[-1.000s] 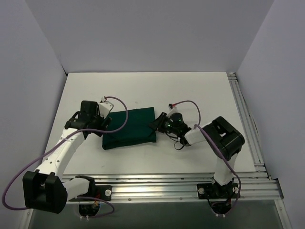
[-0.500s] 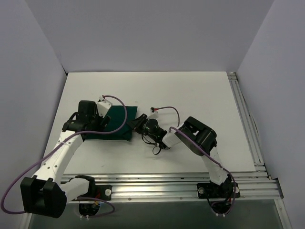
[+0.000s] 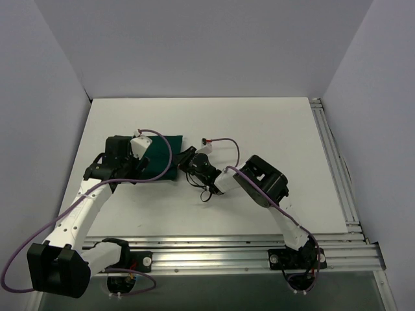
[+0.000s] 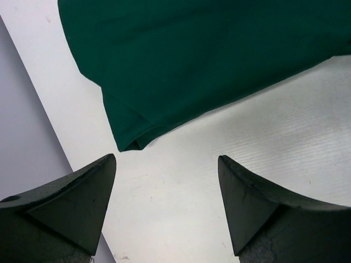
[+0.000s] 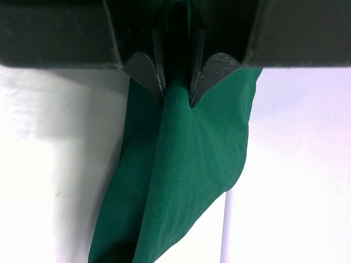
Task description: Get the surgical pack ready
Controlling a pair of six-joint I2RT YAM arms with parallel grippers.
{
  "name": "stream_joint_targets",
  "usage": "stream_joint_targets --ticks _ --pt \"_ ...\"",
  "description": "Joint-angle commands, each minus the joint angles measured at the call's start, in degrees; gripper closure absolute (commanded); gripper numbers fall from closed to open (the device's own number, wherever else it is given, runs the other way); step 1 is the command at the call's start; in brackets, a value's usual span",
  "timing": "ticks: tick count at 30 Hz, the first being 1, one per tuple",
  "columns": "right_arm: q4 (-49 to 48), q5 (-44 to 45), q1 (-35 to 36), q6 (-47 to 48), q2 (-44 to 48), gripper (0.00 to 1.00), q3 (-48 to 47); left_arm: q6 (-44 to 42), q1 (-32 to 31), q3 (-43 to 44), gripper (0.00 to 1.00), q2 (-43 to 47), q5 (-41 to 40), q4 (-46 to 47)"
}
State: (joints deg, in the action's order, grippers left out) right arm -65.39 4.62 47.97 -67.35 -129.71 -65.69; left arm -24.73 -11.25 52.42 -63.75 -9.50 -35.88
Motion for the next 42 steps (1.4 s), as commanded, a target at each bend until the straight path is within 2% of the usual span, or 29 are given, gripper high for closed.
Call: stream_joint_targets --ticks 1,6,11,13,14,17,21,23,24,25,28,31,32,38,42 --pt "4.7 4.9 -2.6 3.2 -0.7 1.00 -0.3 0.3 0.3 0.7 0.16 1.3 -0.3 0.8" --pt "5.0 -1.2 -3.6 7.8 -1.6 1.00 -3.6 0.2 0.4 0.4 0.16 1.1 -0.3 1.0" --pt "3.2 -1.3 -3.6 6.6 0.3 1.00 -1.0 0.2 0.4 0.5 0.16 1.0 -0.3 0.8" --pt "3.9 -2.2 -4.0 8.1 0.8 0.85 -1.4 0.3 0.4 0.6 0.16 0.9 -0.4 0.8" --pt "4.2 -2.5 -4.3 9.2 1.2 0.69 -1.4 0.3 0.3 0.6 0.16 0.9 -0.3 0.8" --pt "4.2 -4.0 -5.9 10.9 5.3 0.47 -0.4 0.2 0.3 0.7 0.16 1.1 -0.4 0.5" --pt "11.1 -9.4 -8.4 16.4 10.9 0.30 -1.4 0.2 0.5 0.7 0.16 1.1 -0.8 0.5" --pt "15.7 -12.1 -9.6 18.0 14.0 0.15 -1.5 0.4 0.9 0.6 0.16 1.0 -1.3 0.5" --pt "19.2 -12.6 -9.9 20.1 15.3 0.13 -1.4 0.6 1.0 0.5 0.16 1.1 -2.1 0.7" --pt "21.1 -13.0 -10.0 21.2 16.4 0.01 -1.0 0.8 1.7 0.5 0.16 1.1 -2.5 0.9" --pt "26.3 -12.7 -11.1 25.7 22.1 0.00 2.0 2.0 4.6 0.1 0.14 0.8 -3.9 1.2" --pt "33.6 -10.2 -13.7 29.7 29.1 0.00 6.1 3.1 12.2 0.3 0.13 -1.2 -4.0 1.1" --pt "35.9 -7.6 -14.6 30.7 32.7 0.00 7.1 3.4 16.8 0.1 0.13 -2.5 -4.0 1.4" --pt "47.9 -0.6 -26.2 36.3 47.3 0.00 17.9 5.0 31.3 -2.9 0.13 -3.0 1.1 3.4" --pt "51.7 2.7 -35.1 39.2 53.2 0.00 22.4 4.7 36.4 -6.0 0.13 -3.1 1.1 5.6"
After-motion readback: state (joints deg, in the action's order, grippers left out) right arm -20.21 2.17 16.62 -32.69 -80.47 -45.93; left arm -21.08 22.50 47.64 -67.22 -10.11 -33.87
